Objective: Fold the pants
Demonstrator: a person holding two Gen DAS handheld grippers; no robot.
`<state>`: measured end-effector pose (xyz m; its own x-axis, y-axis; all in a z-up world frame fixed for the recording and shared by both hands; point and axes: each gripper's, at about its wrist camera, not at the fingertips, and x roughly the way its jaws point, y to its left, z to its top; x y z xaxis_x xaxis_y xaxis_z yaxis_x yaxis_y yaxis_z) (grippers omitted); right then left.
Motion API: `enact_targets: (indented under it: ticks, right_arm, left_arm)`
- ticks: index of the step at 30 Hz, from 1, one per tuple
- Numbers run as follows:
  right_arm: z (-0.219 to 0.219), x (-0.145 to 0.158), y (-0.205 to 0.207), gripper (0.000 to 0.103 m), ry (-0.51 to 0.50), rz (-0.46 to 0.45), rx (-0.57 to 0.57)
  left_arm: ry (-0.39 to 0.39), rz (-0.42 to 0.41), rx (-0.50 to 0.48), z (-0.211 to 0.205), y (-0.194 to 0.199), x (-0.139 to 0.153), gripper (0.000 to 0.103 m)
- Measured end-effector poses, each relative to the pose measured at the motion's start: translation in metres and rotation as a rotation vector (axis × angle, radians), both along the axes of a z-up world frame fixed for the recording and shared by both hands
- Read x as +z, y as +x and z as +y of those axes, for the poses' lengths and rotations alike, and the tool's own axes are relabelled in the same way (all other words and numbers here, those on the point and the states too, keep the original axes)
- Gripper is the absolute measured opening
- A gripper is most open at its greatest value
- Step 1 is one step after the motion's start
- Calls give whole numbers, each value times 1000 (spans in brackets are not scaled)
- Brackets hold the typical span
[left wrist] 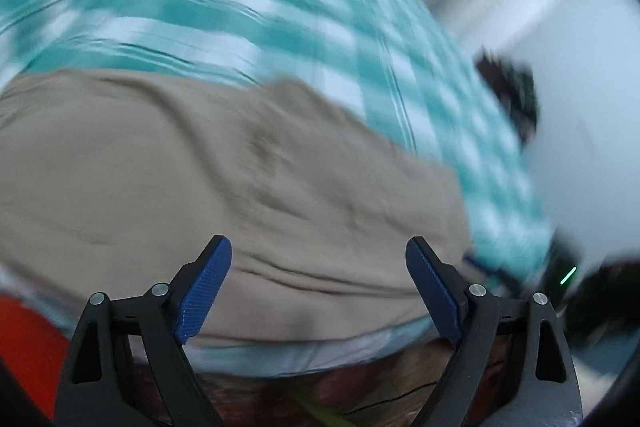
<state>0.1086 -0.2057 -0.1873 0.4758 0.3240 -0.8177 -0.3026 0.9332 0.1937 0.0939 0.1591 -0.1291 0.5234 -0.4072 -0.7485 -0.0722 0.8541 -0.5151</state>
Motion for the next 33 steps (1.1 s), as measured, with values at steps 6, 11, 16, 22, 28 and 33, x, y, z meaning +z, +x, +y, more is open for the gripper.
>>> enact_targets:
  ticks: [6,11,16,22,28,33]
  right_arm:
    - [-2,0,2,71,30,0,2]
    - [6,-4,-3,79,11,-22,17]
    - [6,-5,-1,81,15,-18,17]
    - [6,-5,-2,81,17,-19,20]
    - [7,-5,-2,81,14,-21,19]
    - [8,-6,-2,82,7,-23,19]
  left_arm:
    - [-279,2,392,160,-53,14,88]
    - [-324,72,528,207,-74,-12,67]
    - [-359,126,535,208,-63,-42,60]
    - [-331,160,541,212,-44,-62,55]
    - [-345,146,577,222,-40,-73,51]
    - [-340,92,578,220,-53,-65,7]
